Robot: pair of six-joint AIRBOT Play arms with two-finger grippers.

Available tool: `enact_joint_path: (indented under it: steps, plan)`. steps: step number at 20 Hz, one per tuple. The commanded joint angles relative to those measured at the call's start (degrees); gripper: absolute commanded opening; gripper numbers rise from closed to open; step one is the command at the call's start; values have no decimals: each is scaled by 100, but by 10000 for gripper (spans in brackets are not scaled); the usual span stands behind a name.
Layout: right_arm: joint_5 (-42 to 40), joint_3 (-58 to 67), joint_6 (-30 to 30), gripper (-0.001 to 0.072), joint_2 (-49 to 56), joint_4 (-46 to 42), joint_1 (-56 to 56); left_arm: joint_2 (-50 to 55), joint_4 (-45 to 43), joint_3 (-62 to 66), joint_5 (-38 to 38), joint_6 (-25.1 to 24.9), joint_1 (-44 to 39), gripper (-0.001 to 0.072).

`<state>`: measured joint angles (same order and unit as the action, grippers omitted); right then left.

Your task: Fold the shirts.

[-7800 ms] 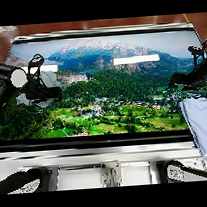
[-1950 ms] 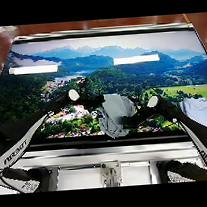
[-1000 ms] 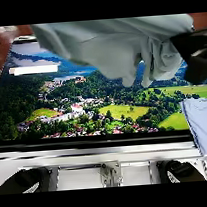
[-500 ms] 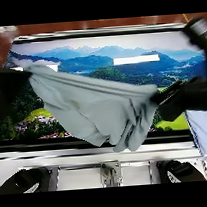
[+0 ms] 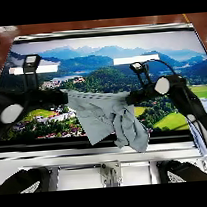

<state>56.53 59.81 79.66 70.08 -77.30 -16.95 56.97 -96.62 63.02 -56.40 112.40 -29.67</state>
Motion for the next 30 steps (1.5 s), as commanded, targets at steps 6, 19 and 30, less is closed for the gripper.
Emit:
enact_joint_path:
  steps: [6,19,30]
  plan:
    - [-1526,13,929,166,920,476,94,2411,1397,26,1233,330,446,422]
    - [2765,-1220,-229,687,-787,382,3982,2149,3860,-1360,-837,-2524,2538,709]
    - [2621,-1851,-643,686,-846,1086,4470,2841,5646,-1810,546,-3077,1362,697]
